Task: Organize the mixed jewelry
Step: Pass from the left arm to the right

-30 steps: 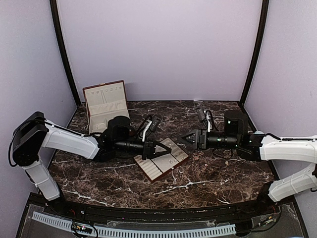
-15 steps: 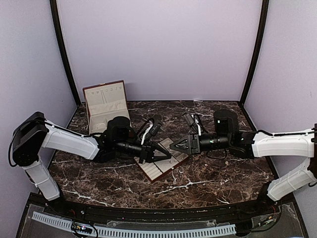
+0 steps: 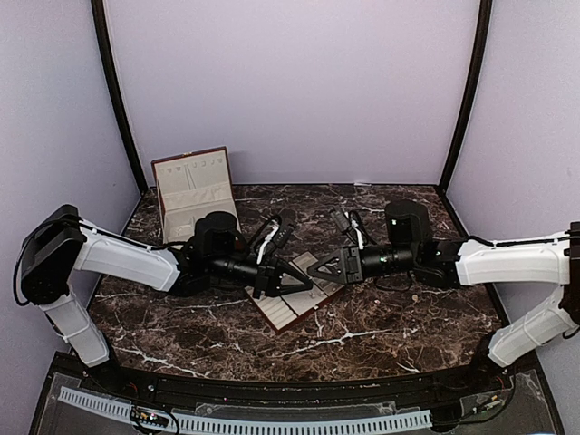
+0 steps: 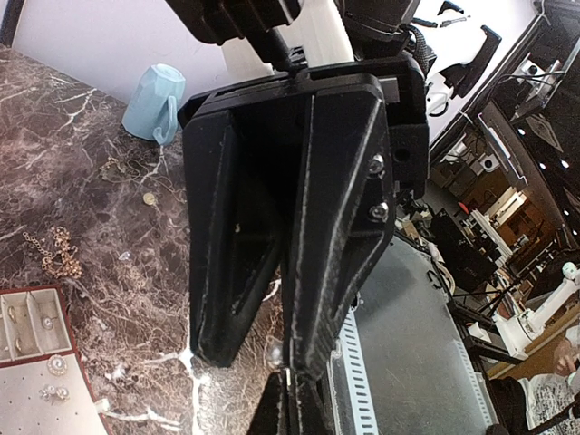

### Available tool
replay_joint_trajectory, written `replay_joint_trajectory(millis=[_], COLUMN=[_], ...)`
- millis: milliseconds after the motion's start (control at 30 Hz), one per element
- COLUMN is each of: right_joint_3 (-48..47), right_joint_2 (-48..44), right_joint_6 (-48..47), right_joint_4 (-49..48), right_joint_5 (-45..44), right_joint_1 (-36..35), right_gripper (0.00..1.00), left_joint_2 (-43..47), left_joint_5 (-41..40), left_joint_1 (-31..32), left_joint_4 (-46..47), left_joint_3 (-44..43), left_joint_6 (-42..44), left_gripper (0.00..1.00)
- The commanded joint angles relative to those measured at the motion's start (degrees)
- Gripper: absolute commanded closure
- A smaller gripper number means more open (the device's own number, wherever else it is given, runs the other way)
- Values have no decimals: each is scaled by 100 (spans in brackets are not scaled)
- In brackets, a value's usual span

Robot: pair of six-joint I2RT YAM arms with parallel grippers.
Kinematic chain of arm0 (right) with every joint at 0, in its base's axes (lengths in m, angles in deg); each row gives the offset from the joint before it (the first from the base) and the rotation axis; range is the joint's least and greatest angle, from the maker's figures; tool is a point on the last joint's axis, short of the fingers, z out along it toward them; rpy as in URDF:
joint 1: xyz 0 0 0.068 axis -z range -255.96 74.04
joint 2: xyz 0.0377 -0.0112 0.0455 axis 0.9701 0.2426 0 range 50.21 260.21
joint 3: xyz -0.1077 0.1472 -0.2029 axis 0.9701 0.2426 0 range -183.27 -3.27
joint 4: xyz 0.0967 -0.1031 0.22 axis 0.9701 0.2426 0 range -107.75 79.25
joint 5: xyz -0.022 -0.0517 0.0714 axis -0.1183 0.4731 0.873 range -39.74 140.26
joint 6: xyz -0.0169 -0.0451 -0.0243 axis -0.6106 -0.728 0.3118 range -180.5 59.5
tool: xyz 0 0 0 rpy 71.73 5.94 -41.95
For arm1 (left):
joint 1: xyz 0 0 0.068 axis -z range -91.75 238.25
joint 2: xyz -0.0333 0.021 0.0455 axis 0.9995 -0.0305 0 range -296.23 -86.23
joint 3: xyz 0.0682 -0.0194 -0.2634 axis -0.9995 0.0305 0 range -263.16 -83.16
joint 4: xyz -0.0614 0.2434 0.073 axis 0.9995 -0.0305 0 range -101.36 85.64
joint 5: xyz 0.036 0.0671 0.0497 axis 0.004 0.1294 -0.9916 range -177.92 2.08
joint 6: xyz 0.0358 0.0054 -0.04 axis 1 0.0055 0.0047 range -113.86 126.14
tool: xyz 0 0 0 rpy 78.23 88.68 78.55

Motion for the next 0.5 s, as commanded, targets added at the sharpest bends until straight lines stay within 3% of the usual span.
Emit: replay_joint_trajectory(millis=[0, 467], right_joint_3=[-179, -145], right_joint_2=[77, -5], right_joint_6=[-70, -103], right_joint_4=[-50, 0], right_joint_5=[175, 60], right_joint_1=[-76, -78], right_gripper=[78, 91], left_joint_2=[219, 172], left_joint_5=[93, -2], left_joint_1=[6, 4], left_joint_4=[-8, -32], left_joint_3=[-4, 13], left_joint_6=[100, 113], left_gripper=[100, 100])
